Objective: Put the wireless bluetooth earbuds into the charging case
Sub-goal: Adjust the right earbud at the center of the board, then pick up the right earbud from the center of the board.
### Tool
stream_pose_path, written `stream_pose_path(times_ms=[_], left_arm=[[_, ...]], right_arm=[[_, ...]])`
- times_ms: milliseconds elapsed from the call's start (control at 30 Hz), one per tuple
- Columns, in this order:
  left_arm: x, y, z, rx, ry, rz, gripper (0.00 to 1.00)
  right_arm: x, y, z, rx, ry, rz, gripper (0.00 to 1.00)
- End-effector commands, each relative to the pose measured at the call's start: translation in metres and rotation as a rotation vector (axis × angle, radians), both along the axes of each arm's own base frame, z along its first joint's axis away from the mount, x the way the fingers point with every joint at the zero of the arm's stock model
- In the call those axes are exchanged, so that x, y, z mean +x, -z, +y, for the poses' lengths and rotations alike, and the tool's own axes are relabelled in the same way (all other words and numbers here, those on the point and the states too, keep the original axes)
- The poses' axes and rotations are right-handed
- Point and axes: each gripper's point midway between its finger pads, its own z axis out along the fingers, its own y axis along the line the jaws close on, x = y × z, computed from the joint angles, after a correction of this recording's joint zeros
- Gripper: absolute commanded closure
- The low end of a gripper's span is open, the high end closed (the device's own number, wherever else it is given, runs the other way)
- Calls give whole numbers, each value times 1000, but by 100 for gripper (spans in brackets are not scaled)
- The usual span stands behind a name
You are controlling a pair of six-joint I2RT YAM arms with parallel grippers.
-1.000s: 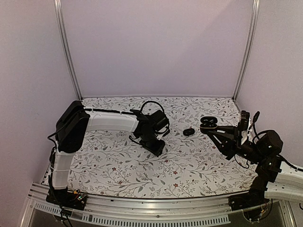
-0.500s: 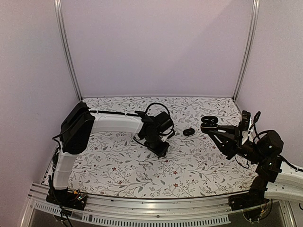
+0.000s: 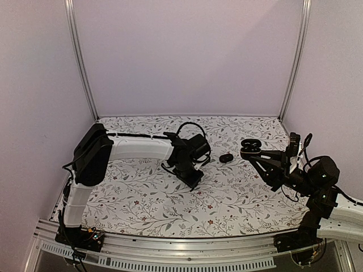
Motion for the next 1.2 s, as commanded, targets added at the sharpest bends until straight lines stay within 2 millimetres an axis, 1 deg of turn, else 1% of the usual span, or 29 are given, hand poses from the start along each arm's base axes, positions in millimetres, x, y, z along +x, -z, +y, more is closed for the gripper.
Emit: stream_pose_path(times_ms=[0,267,467,600,667,767,900,1033,1167], left_arm=[[0,1,3,38,-9,-7,66],[-9,10,-4,42,13,21,68],[-11,16,-4,51,17,34,70],[-13,16,-3,54,18,36,73],[-13,15,-1,60,12,34,73],[-13,15,4,87,0,28,68],[-12,15,12,121,-18,13,66],[-13,14,9,119,-17,10,65],[-15,15,7,121,-10,9,68]], right_arm=[[2,-7,-2,10,15,-15,100],[1,-9,-2,11,14,-17,100],[1,-8,-2,11,11,-15,100],[2,-8,-2,11,12,-15,100],[2,-8,-1,10,12,-16,100],[1,-8,-1,11,10,-17,100],[1,-9,-1,12,8,-20,100],[1,-9,-1,13,7,-20,100],[0,-9,-2,13,7,-21,100]])
